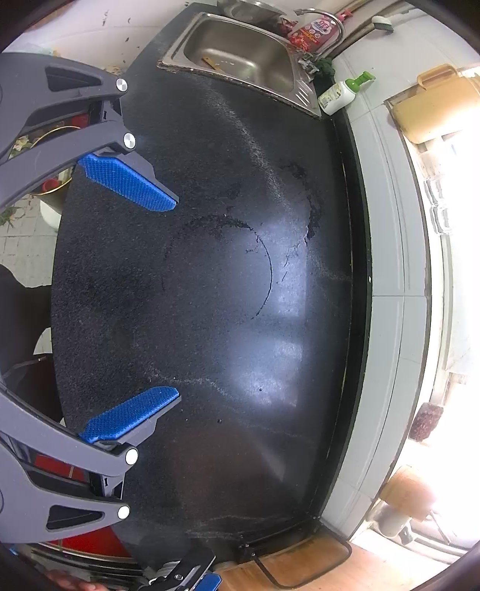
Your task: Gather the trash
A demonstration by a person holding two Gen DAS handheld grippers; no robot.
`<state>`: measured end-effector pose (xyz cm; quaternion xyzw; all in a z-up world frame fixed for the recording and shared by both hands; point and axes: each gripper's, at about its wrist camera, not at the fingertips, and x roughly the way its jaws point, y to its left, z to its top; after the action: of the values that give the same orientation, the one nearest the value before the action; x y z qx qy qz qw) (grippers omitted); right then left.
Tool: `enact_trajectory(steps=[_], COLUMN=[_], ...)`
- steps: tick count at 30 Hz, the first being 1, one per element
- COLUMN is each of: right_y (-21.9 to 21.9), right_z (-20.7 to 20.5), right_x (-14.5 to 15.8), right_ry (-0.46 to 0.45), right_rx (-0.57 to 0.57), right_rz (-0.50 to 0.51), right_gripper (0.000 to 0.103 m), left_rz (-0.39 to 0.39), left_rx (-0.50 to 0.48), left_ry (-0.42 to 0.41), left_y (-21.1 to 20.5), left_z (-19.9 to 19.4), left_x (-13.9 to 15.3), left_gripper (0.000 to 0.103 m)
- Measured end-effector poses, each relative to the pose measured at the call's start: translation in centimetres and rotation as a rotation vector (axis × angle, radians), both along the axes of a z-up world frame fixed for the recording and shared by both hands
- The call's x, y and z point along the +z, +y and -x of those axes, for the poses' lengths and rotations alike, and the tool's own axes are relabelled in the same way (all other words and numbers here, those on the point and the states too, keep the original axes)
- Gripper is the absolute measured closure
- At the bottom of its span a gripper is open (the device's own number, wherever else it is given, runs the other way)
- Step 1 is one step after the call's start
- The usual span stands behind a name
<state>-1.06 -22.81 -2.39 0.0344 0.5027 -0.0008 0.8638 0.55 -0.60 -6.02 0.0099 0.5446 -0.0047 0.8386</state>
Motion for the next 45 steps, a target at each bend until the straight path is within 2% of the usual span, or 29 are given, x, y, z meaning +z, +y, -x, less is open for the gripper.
enact_trajectory(steps=[45], right_y=[-0.17], right_z=[-0.21], right_x=[-0.62], right_ry=[0.019], right_rx=[-0.006], right_rz=[-0.004], right_gripper=[0.007], left_rz=[-0.008], left_rx=[-0.012], left_ry=[-0.011], left_y=[0.19], left_z=[0.19], left_x=[0.15], left_gripper=[0.01])
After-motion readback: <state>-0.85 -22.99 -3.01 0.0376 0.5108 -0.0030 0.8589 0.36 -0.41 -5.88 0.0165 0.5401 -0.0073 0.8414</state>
